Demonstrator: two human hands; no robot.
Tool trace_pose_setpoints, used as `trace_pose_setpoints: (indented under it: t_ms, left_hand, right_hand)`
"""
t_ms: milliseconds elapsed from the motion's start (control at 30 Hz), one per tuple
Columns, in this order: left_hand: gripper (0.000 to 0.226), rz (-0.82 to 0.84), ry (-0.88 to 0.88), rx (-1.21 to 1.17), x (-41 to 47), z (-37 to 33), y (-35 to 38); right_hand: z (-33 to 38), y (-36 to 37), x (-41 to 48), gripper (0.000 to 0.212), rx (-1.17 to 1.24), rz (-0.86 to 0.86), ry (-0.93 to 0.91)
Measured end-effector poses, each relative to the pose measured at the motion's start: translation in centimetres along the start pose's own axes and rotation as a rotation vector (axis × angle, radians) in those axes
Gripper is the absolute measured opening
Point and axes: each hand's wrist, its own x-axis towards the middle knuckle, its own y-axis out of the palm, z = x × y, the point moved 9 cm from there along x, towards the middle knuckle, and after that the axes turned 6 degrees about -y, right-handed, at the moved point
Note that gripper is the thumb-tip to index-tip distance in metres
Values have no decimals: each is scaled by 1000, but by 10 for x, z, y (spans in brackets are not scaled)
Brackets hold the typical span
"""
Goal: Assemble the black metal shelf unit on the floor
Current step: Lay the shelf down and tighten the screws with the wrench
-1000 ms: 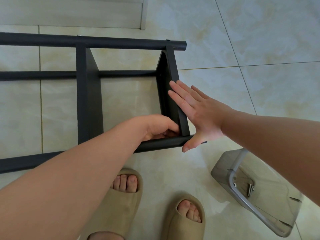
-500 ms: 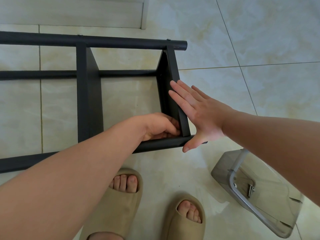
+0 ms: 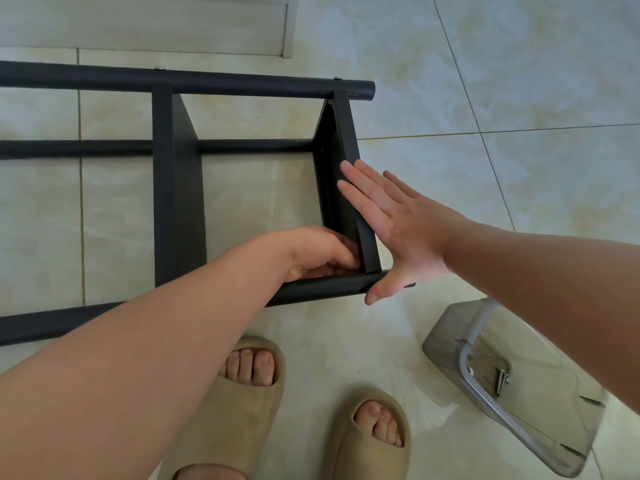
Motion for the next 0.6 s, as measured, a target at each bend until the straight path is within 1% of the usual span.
trace_pose_setpoints:
  t_ms: [67,133,167,267,333,500,600]
  left_hand:
    - [39,18,-10,23,0,1,3]
    - [23,-17,-23,76,0,1,1]
    - [22,-36,-22,94,-1,1,0]
    - [40,-37,-12,81,2,2,-2]
    - [44,-17,-7,66,3,2,-2]
    - [23,-18,22,22,4,0,-3]
    - [21,-15,36,17,5,-2,-2]
  right_hand:
    - [0,0,0,151,-2,0,-1]
    - [0,0,0,152,-4,-1,-1]
    - [0,0,0,152,-4,-2,-1]
    - [0,0,0,151,-2,-3,-2]
    - [0,0,0,151,-4,-3,-2]
    - [0,0,0,151,-8,2,1]
    - [0,0,0,151,-4,-1,2]
